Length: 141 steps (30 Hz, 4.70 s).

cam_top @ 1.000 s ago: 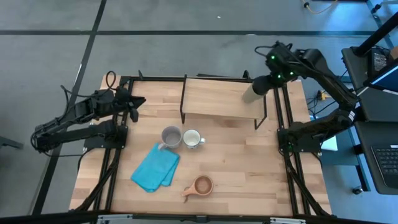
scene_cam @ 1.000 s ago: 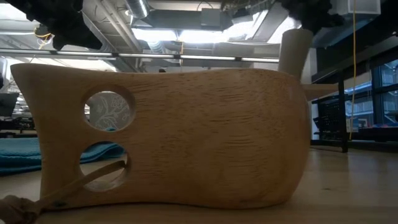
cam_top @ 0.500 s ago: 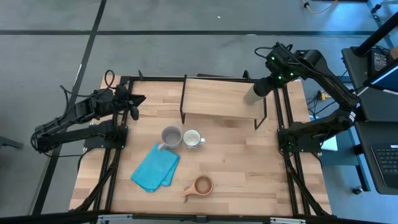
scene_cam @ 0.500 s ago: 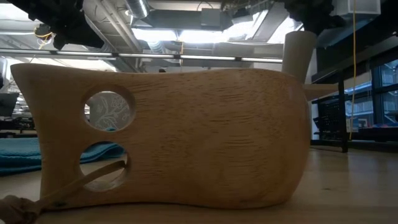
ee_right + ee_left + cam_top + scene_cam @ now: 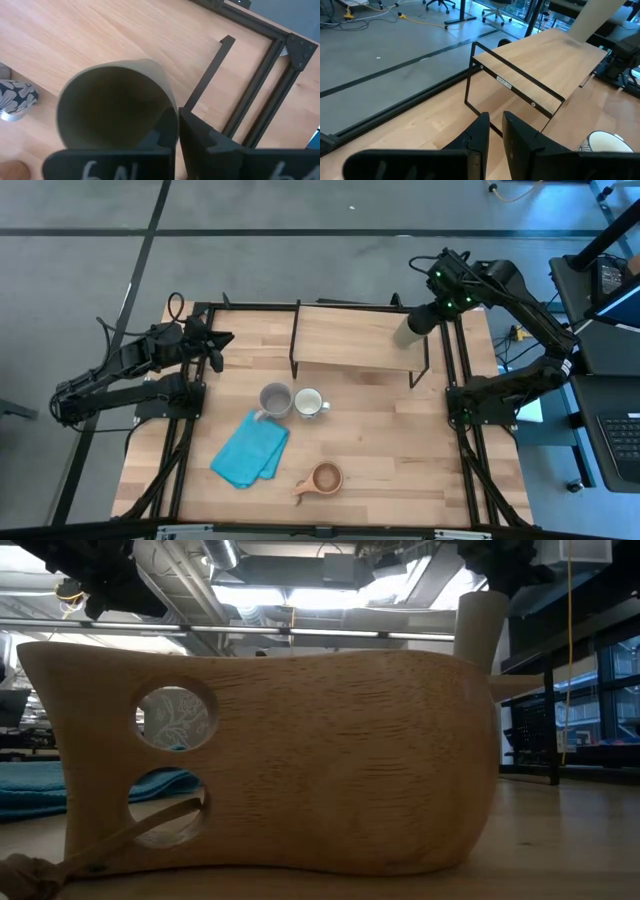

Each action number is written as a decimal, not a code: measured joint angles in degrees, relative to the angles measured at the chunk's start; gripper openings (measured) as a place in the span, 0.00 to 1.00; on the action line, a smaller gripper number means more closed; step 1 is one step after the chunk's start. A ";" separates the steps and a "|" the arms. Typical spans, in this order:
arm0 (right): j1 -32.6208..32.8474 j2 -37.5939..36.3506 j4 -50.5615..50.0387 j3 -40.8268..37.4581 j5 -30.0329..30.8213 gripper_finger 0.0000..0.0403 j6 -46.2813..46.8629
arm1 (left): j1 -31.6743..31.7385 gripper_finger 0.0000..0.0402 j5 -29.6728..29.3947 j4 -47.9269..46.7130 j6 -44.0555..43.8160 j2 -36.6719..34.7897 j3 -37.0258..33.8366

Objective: Stack small to large cups/mugs on shelf
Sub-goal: Put the gray cup on the shelf, then put the blue mug on the shelf

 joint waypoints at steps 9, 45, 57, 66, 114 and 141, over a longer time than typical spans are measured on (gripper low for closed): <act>0.00 0.00 -0.02 0.00 -0.23 0.05 1.01 | 0.00 0.12 -0.56 -0.01 0.17 0.00 0.01; 0.00 -0.37 -0.02 0.04 1.55 0.21 4.03 | 0.00 0.12 -2.96 -0.02 0.20 -0.02 0.00; 2.88 -7.92 -0.07 0.04 -1.01 0.21 2.93 | 0.00 0.12 -2.93 3.58 0.61 -0.02 0.02; 15.44 -8.69 -0.07 0.07 -5.07 0.21 12.23 | 0.00 0.12 -3.07 4.44 0.64 -0.02 0.00; 35.30 29.88 38.49 0.02 -13.75 0.21 21.26 | -0.02 0.12 -2.21 0.96 0.64 0.00 0.02; 36.87 37.90 43.95 0.02 -7.66 0.21 28.53 | -0.02 0.12 -2.21 -3.88 7.78 0.00 0.01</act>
